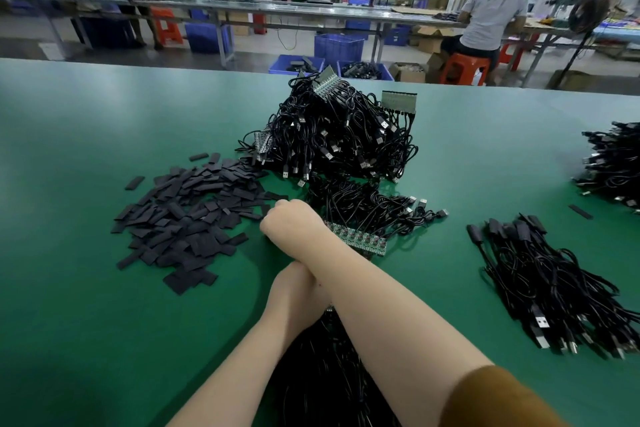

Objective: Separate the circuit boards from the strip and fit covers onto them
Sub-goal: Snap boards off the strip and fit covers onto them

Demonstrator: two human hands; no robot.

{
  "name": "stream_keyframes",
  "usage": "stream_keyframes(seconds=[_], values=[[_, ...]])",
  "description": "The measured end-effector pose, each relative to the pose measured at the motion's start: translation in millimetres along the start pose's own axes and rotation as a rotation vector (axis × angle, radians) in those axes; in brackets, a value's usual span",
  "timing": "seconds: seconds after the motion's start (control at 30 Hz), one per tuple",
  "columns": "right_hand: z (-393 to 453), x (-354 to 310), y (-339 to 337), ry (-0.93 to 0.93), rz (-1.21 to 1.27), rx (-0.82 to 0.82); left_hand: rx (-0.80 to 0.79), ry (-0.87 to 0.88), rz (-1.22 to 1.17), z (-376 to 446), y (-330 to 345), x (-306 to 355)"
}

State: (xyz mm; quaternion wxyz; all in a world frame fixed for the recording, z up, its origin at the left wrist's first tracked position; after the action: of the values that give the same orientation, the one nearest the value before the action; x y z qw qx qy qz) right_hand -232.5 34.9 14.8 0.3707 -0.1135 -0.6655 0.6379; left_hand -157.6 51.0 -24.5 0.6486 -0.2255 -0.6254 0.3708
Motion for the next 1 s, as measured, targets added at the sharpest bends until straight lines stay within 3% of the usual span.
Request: stream_keyframes(seconds=[0.13, 0.2, 0.33, 0.53, 0.8, 1.0], values=[[-7, 8, 3, 0.102, 0.14, -0.013, -0.032, 0.101, 0.005, 2, 4, 7], [-18, 21, -6, 0.279, 0.469, 0.114, -0.038, 0.17, -0.018, 3, 6, 13], [-77, 61, -12, 0.742, 1.086, 0.543, -0.031, 0.141, -0.231, 6, 5, 8], [-175, 83, 15, 1.103, 1.468, 0.836, 0.014, 0.166, -0.33, 2, 0, 13], [-219, 70, 31, 1.234, 1.656, 1.018, 0.059, 0.244, -0.229, -3, -6, 25], [-222, 59, 27, 1.141, 1.659, 0.975, 0.112, 0.225, -0.253, -9, -7, 21]])
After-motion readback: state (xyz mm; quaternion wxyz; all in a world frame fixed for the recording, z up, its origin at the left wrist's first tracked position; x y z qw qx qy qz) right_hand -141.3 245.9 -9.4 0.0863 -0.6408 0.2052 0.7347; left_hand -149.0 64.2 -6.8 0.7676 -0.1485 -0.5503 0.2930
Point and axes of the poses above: each hand's wrist, its own z-axis towards the middle knuckle, its own y-axis out of the palm, x = y × z, the point moved 7 cm from there along z, towards the middle knuckle, and after that the axes turned 9 degrees about x, right-handed, at the moved point
